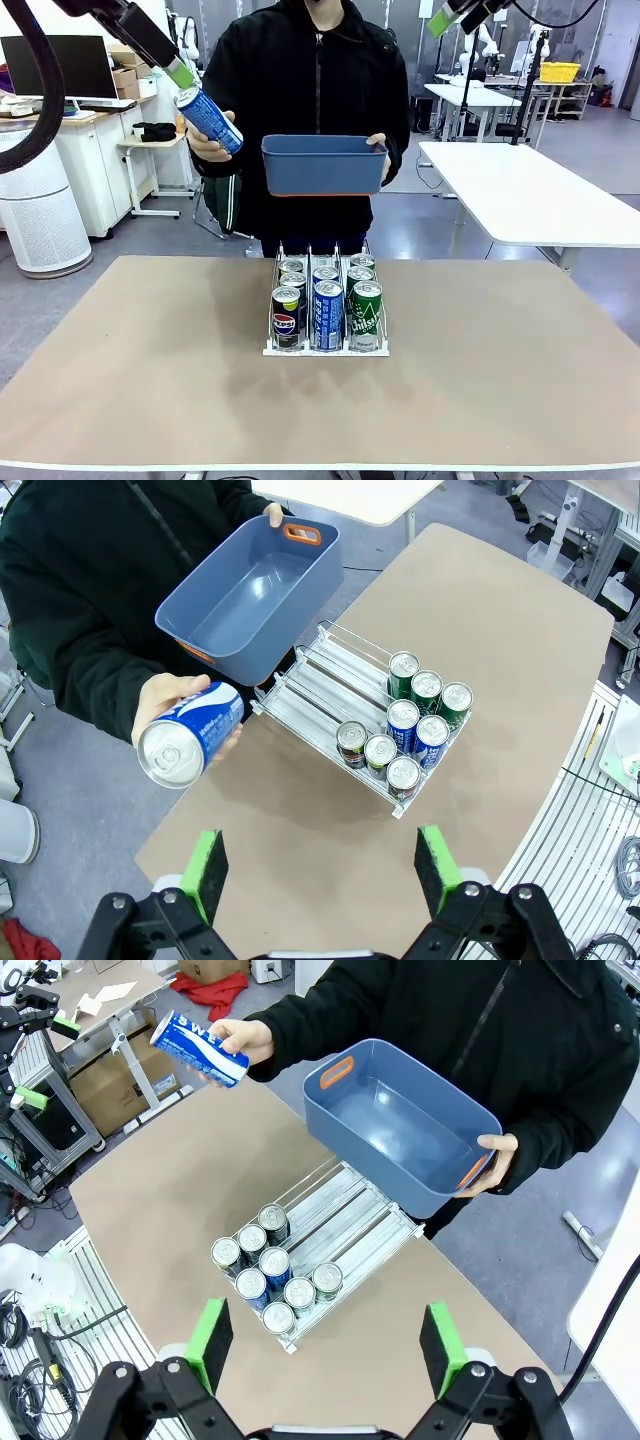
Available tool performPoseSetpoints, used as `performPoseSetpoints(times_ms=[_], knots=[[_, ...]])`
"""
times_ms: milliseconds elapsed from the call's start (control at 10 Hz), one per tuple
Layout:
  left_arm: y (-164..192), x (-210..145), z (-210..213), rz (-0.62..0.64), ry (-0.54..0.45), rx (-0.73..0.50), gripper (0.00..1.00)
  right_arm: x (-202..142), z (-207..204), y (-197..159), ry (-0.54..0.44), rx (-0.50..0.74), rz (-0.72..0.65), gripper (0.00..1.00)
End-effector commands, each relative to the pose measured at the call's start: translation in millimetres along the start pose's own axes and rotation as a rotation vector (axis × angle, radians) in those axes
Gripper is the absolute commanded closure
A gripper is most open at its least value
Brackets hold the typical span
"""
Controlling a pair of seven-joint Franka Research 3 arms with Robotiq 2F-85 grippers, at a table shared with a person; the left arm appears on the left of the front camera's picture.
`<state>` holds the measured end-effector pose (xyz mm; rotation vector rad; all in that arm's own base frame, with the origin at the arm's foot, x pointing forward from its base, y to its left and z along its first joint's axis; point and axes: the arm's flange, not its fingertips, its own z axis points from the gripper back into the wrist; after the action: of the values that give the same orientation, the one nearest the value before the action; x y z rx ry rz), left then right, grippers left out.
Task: Fill the beverage cans into the dispenser.
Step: Pick up the Ionic drink handed by the human.
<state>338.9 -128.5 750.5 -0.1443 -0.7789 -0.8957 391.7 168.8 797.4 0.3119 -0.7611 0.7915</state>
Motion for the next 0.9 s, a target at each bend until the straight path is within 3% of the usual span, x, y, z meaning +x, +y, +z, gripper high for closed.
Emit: performPoseSetpoints(times_ms=[0, 800], knots=[[0.0, -0.6, 0.2, 0.006, -0.002, -0.001, 0.00, -0.1, 1.2, 0.1, -0.002, -0.001, 0.000, 0.00], [0.0, -0.6, 0.2, 0.006, -0.002, -0.001, 0.00, -0.1, 1.2, 0.1, -0.002, -0.001, 0.000, 0.00]])
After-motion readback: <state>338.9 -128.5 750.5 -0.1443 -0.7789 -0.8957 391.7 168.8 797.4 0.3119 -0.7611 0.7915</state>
